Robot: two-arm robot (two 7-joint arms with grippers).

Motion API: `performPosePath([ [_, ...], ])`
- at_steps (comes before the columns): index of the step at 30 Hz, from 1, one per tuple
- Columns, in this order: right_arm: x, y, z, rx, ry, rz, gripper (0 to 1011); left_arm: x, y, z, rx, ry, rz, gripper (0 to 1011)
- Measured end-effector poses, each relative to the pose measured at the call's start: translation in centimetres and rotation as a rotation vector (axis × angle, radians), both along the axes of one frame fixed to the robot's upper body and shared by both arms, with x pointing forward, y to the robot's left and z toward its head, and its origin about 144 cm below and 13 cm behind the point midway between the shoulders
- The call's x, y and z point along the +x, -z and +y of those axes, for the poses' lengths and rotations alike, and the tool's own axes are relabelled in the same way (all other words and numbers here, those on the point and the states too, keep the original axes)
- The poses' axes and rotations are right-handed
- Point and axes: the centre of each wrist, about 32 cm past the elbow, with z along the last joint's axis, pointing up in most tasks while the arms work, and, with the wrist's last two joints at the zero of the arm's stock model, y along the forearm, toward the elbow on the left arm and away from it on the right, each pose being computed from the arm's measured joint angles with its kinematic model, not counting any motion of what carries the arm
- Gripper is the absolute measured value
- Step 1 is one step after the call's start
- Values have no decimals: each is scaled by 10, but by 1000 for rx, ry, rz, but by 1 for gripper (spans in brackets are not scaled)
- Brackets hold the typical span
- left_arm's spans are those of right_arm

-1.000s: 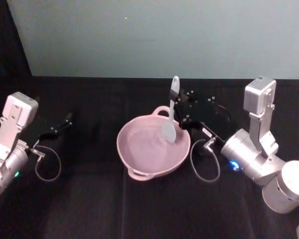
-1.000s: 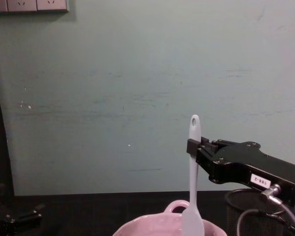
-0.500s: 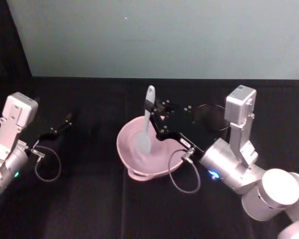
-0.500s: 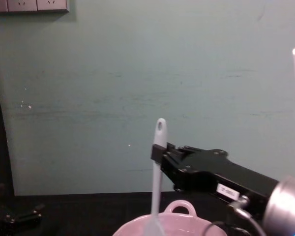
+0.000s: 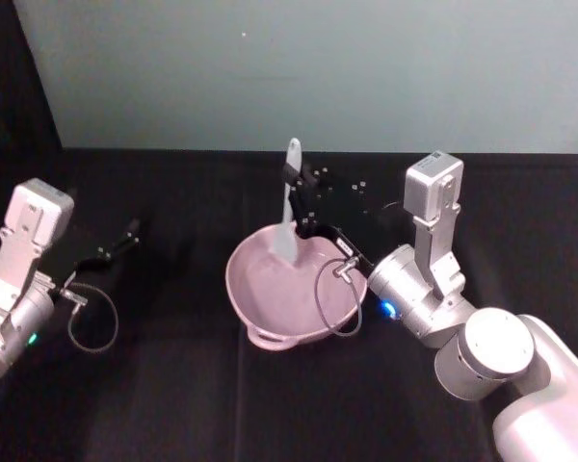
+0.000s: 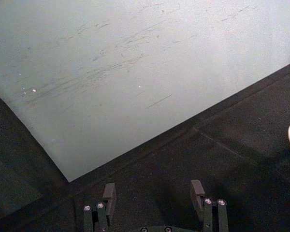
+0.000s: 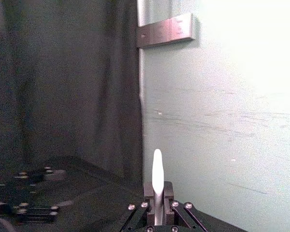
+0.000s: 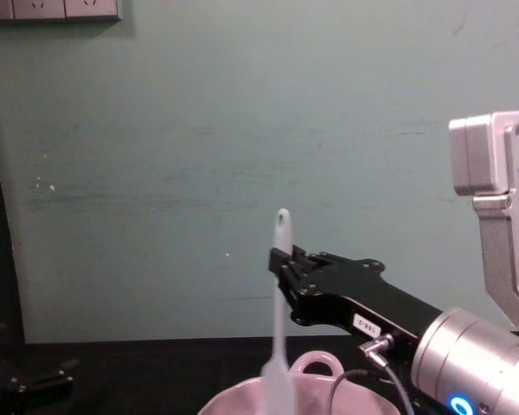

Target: Use the one hand to pick up the spoon and stir the clear water in the bowl.

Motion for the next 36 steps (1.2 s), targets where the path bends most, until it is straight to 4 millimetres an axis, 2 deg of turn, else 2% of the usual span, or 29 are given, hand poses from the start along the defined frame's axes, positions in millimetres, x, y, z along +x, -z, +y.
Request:
performPosePath([
  [5,4,0,-8,-17,58,-30,110,0,0,0,0,0,0,1011],
  [13,-1,-8,-32,-45,104,-46,110,0,0,0,0,0,0,1011],
  [18,-14,-16,-53,-70,25,-12,110,0,0,0,0,0,0,1011],
  [22,-25,-20,-60,-60,-37,23,110,0,0,0,0,0,0,1011],
  [30,-43,-23,-53,-32,-152,97,110,0,0,0,0,0,0,1011],
  [36,-41,-21,-31,-1,-202,128,110,0,0,0,0,0,0,1011],
])
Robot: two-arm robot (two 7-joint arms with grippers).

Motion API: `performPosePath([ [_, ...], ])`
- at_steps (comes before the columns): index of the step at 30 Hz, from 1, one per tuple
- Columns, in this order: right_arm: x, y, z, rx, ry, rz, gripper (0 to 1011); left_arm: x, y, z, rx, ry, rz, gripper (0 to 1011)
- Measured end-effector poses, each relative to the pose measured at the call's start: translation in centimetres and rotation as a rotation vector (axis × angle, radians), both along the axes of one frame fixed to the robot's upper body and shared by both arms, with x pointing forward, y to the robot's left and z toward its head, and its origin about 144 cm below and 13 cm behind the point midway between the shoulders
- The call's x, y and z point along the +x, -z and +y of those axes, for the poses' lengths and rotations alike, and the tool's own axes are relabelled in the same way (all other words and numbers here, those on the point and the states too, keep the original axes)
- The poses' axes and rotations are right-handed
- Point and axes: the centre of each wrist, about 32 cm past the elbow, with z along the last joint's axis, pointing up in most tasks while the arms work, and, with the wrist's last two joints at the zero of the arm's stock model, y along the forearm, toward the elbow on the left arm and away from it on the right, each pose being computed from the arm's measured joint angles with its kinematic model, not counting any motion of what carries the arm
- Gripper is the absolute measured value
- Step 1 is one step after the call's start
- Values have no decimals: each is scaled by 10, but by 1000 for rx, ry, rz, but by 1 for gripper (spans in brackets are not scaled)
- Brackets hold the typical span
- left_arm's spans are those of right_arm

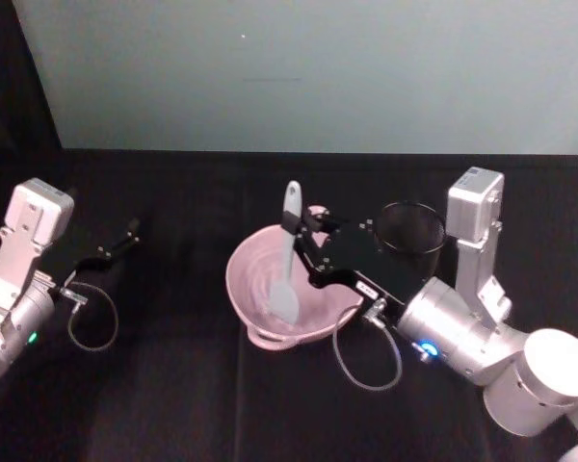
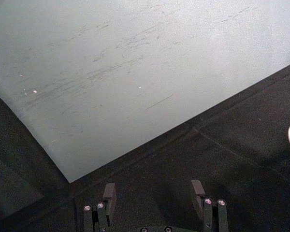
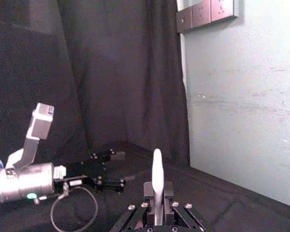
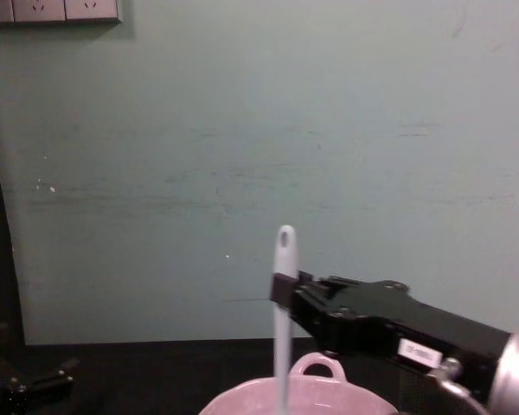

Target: Use the one hand to pick up the spoon and stir the clear water in the bowl.

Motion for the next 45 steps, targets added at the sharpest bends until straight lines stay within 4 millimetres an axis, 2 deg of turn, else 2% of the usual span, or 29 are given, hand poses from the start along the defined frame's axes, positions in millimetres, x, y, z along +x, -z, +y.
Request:
performPosePath([
  [13,23,7,27,14,60,-76,110,0,0,0,0,0,0,1011],
  [21,41,12,22,-17,173,-101,110,0,0,0,0,0,0,1011],
  [25,43,11,16,-35,213,-109,110,0,0,0,0,0,0,1011],
  [33,33,-2,0,-59,237,-70,110,0,0,0,0,0,0,1011],
  [37,21,-11,-8,-60,216,-39,110,0,0,0,0,0,0,1011],
  [45,8,-17,-12,-39,173,10,110,0,0,0,0,0,0,1011],
])
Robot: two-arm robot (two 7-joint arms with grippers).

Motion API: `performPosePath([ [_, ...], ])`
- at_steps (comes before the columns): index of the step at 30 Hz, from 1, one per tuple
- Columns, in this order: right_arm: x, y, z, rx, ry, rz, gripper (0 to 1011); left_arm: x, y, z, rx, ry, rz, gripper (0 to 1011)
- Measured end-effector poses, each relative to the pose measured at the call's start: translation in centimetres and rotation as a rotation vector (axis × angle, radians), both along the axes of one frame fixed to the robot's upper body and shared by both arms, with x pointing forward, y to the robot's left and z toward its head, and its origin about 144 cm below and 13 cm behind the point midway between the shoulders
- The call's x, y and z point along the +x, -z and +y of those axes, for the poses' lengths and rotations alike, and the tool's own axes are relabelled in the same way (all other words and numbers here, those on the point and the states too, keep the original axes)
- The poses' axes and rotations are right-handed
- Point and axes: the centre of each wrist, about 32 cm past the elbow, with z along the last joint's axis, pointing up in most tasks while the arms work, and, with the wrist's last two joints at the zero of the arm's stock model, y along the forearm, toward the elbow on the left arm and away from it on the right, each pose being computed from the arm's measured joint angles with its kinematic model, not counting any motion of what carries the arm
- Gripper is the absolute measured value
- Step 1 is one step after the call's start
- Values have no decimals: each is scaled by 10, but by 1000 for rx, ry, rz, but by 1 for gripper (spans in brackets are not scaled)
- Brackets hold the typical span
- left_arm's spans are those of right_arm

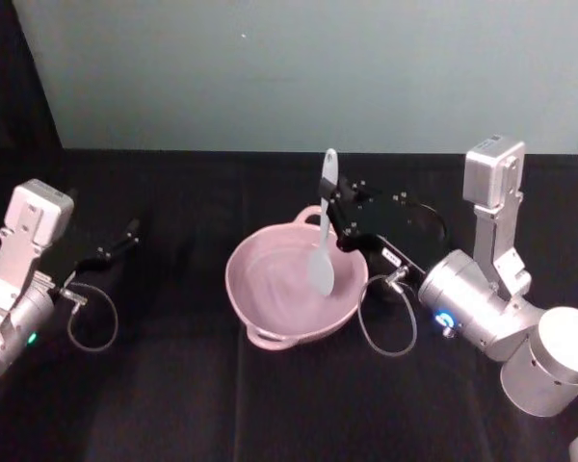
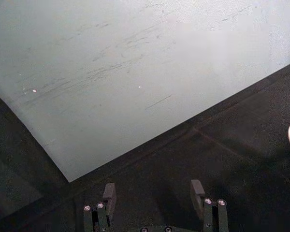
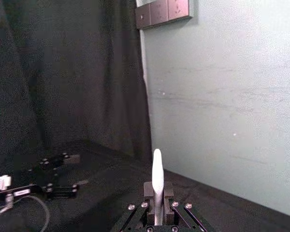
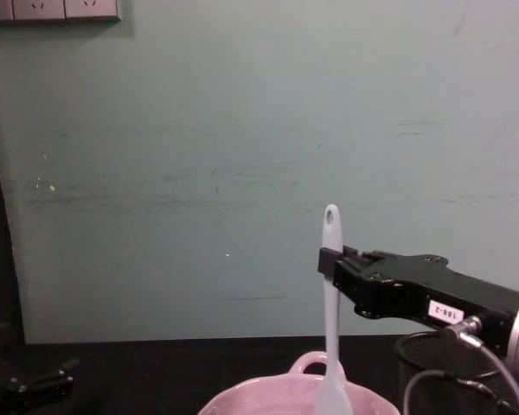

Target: Use the one hand to pick up the spoon and stir the clear water in the bowl.

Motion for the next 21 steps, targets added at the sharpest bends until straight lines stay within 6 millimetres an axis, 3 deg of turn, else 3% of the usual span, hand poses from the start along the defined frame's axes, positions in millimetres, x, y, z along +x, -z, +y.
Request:
performPosePath([
  [12,-8,7,15,47,-82,79,110,0,0,0,0,0,0,1011],
  [21,-1,8,25,81,-77,43,110,0,0,0,0,0,0,1011],
])
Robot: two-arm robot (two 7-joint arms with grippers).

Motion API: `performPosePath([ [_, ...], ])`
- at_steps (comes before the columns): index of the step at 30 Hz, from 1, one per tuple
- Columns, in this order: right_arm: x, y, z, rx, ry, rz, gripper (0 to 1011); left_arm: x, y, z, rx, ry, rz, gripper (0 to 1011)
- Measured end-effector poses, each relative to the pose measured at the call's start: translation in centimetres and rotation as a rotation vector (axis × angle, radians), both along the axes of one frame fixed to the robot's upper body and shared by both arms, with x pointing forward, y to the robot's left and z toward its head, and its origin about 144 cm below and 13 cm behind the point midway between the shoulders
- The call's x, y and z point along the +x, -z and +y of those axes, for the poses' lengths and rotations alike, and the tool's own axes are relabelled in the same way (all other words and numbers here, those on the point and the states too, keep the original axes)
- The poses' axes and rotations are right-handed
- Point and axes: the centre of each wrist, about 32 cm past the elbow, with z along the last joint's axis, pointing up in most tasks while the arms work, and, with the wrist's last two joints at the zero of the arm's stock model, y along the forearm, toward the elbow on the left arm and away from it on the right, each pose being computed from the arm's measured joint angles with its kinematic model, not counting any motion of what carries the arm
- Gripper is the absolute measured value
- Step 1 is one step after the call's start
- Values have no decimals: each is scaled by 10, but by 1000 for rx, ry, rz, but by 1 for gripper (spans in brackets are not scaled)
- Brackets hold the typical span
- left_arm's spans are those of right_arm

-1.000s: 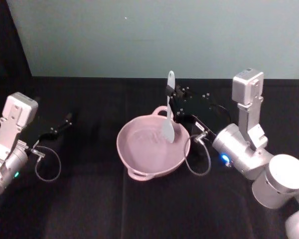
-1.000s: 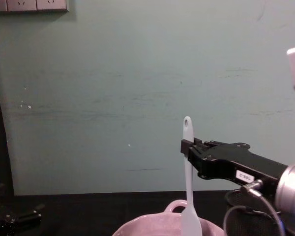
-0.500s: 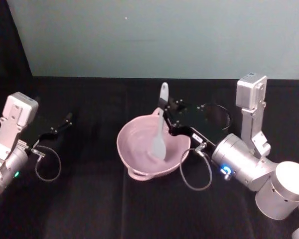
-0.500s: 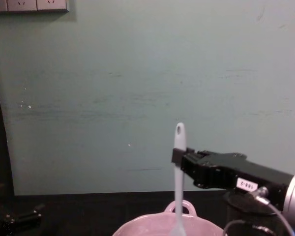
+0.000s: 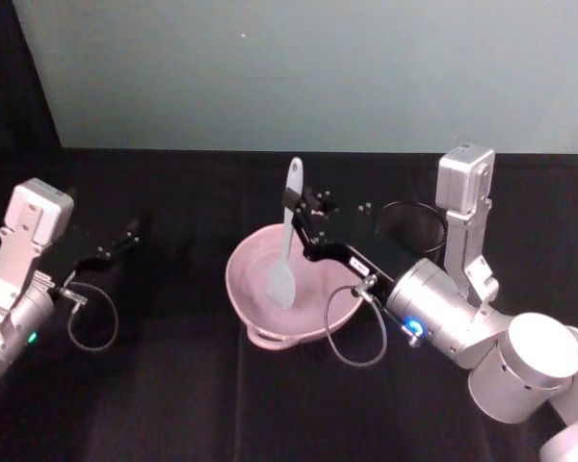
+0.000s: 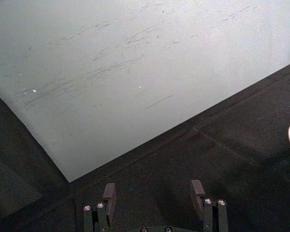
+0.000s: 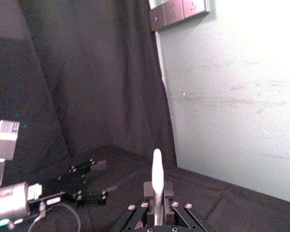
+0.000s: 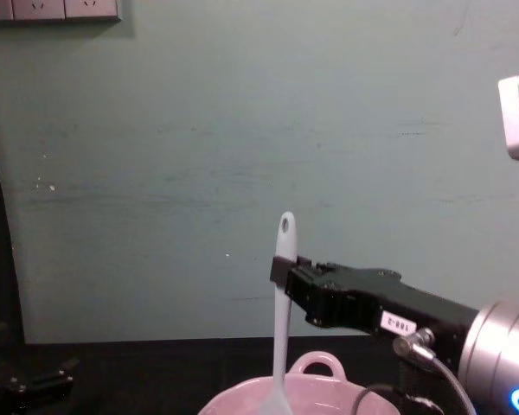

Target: Use the one hand to pick up the spoon and stir the clear water in the bowl.

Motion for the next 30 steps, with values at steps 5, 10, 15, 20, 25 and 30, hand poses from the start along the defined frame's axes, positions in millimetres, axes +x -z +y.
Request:
performPosePath([
  [5,4,-7,-2,28,21,-22,110,0,0,0,0,0,0,1011],
  [10,5,-22,-11,60,43,-36,110,0,0,0,0,0,0,1011],
  [15,3,-48,-31,93,64,21,110,0,0,0,0,0,0,1011],
  [20,0,-71,-54,148,92,74,110,0,0,0,0,0,0,1011],
  [25,-1,-88,-77,191,129,105,110,0,0,0,0,0,0,1011],
  [30,3,-93,-102,229,181,150,110,0,0,0,0,0,0,1011],
])
